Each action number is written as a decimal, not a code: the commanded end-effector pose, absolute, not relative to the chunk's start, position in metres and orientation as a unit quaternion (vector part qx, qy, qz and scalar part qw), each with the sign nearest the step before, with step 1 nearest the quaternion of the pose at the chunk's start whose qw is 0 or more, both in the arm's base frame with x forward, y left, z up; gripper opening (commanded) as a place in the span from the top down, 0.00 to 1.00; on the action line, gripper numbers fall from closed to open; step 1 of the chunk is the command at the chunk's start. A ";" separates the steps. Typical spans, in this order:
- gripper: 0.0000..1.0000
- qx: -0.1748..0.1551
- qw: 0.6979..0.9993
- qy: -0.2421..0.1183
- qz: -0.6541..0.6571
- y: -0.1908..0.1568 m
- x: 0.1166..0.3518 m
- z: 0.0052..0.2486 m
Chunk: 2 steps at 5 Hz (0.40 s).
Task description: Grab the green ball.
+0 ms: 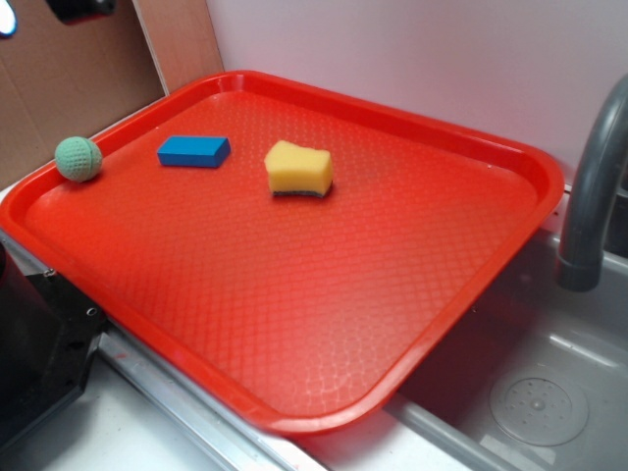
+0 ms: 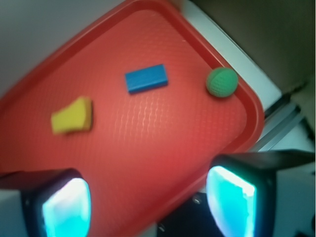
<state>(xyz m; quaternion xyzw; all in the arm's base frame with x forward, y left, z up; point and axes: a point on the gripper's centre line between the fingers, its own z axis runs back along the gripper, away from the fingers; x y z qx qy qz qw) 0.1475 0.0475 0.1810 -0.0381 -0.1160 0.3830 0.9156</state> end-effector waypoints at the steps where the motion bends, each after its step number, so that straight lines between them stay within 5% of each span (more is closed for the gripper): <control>1: 0.00 -0.019 0.822 -0.160 0.547 0.108 0.148 0.142; 2: 0.00 0.011 0.787 -0.172 0.592 0.122 0.152 0.126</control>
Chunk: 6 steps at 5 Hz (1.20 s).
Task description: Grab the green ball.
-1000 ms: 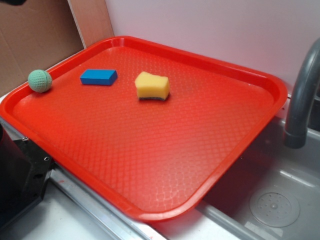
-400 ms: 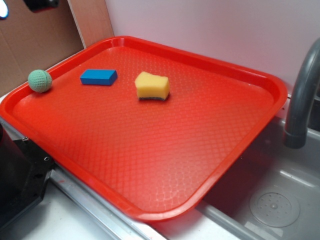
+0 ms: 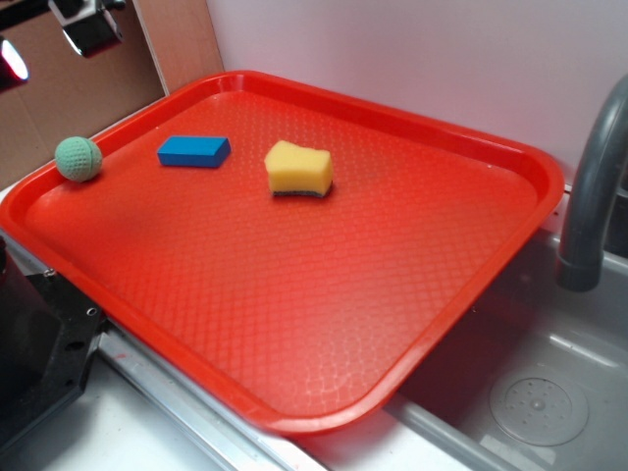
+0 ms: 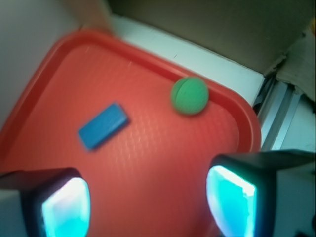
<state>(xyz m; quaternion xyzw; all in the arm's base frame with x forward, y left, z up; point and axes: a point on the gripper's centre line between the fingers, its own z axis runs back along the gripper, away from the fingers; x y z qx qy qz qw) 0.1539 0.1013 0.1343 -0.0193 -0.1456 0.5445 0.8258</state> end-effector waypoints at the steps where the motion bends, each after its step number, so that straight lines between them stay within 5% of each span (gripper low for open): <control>1: 0.00 0.059 0.760 -0.165 0.626 0.148 0.156 0.101; 2: 0.00 0.102 0.747 -0.157 0.638 0.159 0.159 0.080; 5: 0.00 0.136 0.751 -0.128 0.634 0.169 0.163 0.033; 6: 0.46 0.133 0.749 -0.126 0.636 0.168 0.164 0.025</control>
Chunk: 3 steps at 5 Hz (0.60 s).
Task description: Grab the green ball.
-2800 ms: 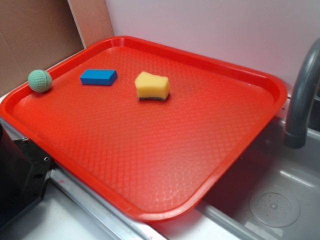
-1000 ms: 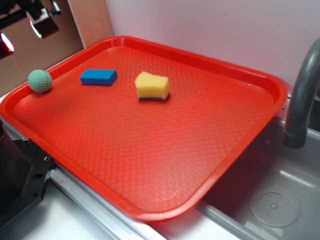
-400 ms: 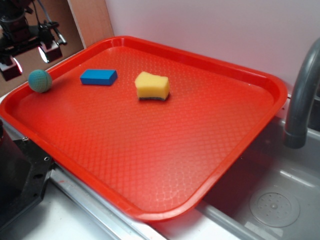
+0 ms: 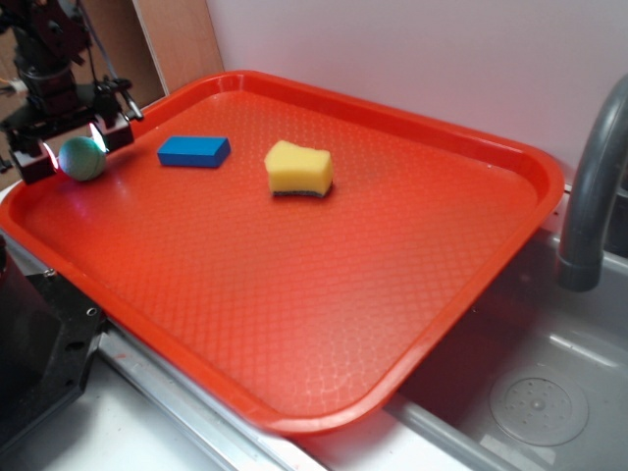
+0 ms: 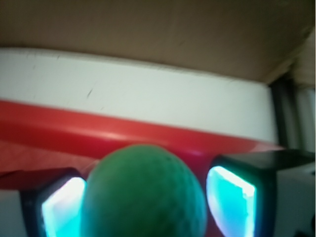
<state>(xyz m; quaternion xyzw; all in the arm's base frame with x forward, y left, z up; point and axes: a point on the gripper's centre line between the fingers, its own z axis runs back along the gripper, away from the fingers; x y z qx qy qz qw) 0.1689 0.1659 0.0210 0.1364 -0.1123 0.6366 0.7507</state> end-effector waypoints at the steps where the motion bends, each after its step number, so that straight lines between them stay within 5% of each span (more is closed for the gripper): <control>1: 1.00 0.112 0.756 -0.130 0.631 0.164 0.162 0.034; 3: 1.00 0.064 0.868 -0.076 0.486 0.133 0.183 0.078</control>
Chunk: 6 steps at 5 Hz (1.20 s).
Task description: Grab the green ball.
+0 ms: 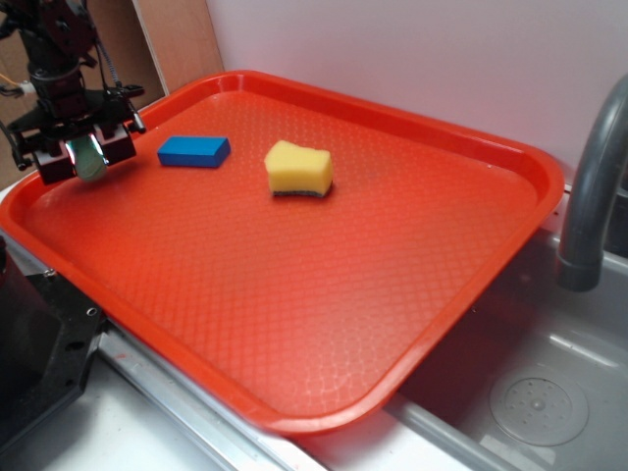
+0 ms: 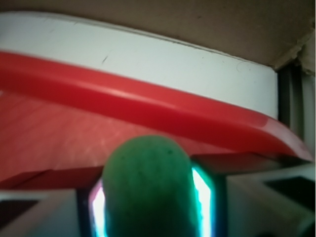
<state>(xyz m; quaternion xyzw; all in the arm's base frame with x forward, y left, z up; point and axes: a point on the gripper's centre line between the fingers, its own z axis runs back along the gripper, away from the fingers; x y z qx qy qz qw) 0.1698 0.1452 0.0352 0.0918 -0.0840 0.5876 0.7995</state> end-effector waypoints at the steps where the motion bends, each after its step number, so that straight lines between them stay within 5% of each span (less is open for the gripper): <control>1: 1.00 0.004 0.925 -0.049 0.378 0.108 0.190 0.106; 4: 1.00 -0.082 0.975 -0.060 0.196 0.016 0.161 0.172; 6: 1.00 -0.074 0.980 -0.067 0.173 -0.003 0.143 0.174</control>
